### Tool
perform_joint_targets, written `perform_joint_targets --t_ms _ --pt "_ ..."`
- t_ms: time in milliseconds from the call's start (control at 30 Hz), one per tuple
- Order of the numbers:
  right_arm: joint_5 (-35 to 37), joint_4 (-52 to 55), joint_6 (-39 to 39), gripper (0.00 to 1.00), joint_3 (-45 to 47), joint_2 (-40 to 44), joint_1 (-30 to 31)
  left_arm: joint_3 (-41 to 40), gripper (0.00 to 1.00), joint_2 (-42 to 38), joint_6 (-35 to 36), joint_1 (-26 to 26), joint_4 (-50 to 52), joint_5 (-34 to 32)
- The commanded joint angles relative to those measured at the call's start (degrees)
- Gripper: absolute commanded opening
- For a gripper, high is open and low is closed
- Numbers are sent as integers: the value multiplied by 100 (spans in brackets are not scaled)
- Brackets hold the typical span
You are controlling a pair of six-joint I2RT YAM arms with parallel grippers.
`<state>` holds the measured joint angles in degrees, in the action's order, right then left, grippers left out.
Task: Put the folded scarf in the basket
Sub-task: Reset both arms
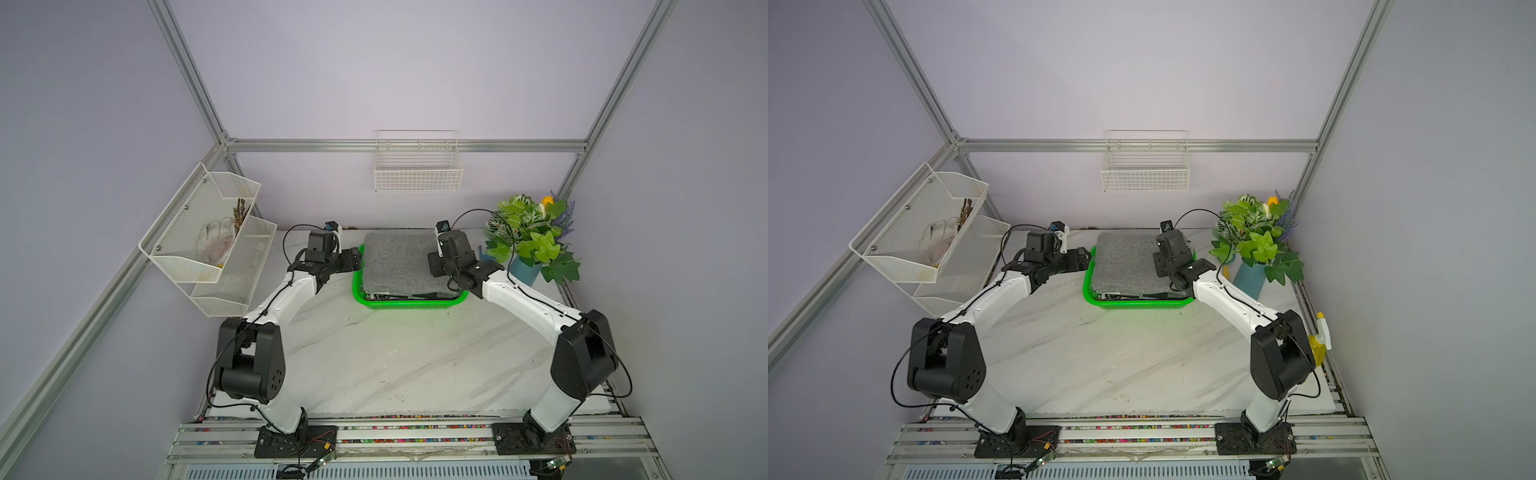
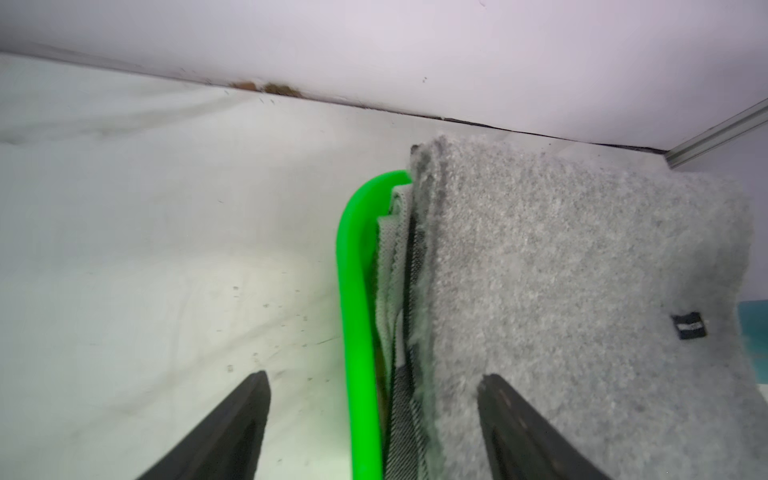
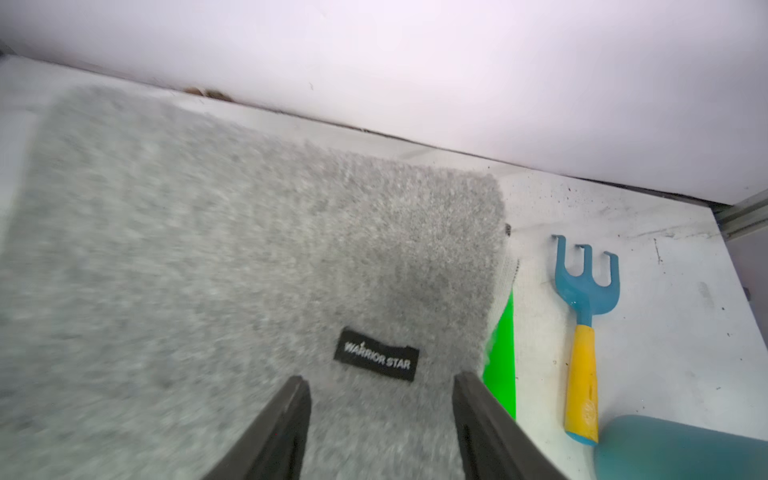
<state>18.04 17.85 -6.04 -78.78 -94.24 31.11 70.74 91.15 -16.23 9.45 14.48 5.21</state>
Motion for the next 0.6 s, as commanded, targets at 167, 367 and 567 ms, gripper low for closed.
perform_joint_targets --t_ms 167,367,567 --pt "-323 -2027 877 100 2231 1831 -62 -2875 100 -1852 2082 -21 -2912 -2006" --pt "-832 -4464 1606 100 4699 2833 -862 -4241 100 -1354 2297 -152 -4890 -2393" --pt "-1090 -6468 1341 100 6079 2642 -1963 -4729 100 -757 1803 -793 -5929 -1521"
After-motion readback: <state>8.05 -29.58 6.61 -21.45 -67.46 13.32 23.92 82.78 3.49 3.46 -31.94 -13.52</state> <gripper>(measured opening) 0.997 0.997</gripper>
